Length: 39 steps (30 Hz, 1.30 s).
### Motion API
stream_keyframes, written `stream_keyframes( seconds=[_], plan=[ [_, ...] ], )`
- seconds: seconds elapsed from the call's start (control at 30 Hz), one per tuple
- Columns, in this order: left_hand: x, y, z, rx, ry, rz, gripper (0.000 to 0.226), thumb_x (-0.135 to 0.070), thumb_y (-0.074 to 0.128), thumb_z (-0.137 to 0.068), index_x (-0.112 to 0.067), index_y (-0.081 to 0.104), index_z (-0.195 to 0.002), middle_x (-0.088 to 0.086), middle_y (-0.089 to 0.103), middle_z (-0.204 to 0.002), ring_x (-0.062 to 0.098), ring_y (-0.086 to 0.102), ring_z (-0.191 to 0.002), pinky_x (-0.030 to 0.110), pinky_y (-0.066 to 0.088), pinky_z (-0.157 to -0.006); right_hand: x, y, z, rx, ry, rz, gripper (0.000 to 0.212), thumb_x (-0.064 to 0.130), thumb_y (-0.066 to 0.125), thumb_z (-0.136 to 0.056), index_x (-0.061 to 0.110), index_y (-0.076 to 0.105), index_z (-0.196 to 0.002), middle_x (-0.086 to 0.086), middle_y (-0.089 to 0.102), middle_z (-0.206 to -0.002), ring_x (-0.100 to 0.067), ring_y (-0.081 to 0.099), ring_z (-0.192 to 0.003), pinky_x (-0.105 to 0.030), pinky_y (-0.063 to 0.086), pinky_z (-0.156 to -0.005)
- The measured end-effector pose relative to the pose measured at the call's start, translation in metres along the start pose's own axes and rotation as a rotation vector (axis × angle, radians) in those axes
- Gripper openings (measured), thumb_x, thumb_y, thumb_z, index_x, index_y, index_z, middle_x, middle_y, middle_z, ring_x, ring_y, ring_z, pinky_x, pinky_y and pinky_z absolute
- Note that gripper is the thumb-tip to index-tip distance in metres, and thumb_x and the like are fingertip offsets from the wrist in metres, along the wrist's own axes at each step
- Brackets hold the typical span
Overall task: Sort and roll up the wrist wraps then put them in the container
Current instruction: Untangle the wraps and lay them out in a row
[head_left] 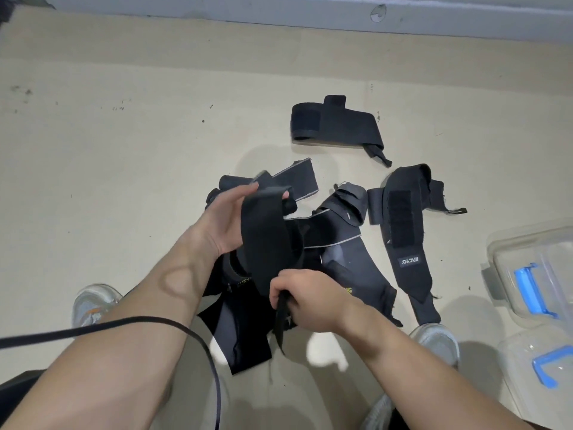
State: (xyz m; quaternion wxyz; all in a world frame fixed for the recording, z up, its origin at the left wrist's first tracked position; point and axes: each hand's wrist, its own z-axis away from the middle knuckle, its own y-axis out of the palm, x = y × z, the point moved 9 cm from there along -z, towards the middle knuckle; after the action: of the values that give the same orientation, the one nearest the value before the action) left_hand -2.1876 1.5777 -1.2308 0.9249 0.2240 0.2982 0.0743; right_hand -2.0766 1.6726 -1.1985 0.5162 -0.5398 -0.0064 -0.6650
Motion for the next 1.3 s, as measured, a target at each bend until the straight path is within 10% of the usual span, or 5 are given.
stream_keyframes(
  seconds=[0.33,0.6,1.07,1.3],
  plan=[
    [-0.053,-0.031,-0.001,-0.271,0.260,-0.020,0.049,-0.009,0.064,-0.091,-0.022,0.057,-0.138,0.008,0.072,-0.125,0.026,0.072,-0.107,0.041,0.058,-0.090,-0.059,-0.026,0.016,-0.108,0.394,-0.315,0.058,-0.001,0.045,-0.085,0.051,0.064,-0.068,0.019,0.069,-0.070,0.002,0.064,-0.066,-0.014,0.046,-0.058],
    [-0.063,-0.022,0.013,-0.256,0.357,-0.082,0.049,-0.004,0.063,-0.090,-0.021,0.059,-0.136,0.009,0.072,-0.125,0.024,0.071,-0.105,0.037,0.057,-0.091,-0.070,-0.041,0.034,-0.169,0.511,-0.389,0.047,-0.004,0.044,-0.093,0.036,0.061,-0.074,0.035,0.063,-0.064,0.014,0.060,-0.066,-0.003,0.039,-0.049],
    [-0.075,-0.028,0.022,-0.315,0.390,0.215,0.065,0.000,0.052,-0.097,-0.019,0.033,-0.156,0.010,0.073,-0.122,0.023,0.073,-0.104,0.042,0.055,-0.100,-0.098,-0.050,0.034,-0.190,0.669,-0.153,0.040,0.002,0.040,-0.071,0.032,0.066,-0.081,0.009,0.074,-0.084,-0.020,0.070,-0.084,-0.044,0.061,-0.078],
    [-0.089,-0.058,0.033,-0.557,0.484,0.129,0.054,0.004,0.058,-0.098,-0.015,0.046,-0.147,0.010,0.075,-0.109,0.014,0.076,-0.082,0.026,0.059,-0.066,-0.102,-0.059,0.033,-0.262,0.718,-0.146,0.033,0.002,0.043,-0.075,0.014,0.066,-0.096,-0.008,0.071,-0.090,-0.032,0.066,-0.089,-0.046,0.059,-0.077]
  ],
)
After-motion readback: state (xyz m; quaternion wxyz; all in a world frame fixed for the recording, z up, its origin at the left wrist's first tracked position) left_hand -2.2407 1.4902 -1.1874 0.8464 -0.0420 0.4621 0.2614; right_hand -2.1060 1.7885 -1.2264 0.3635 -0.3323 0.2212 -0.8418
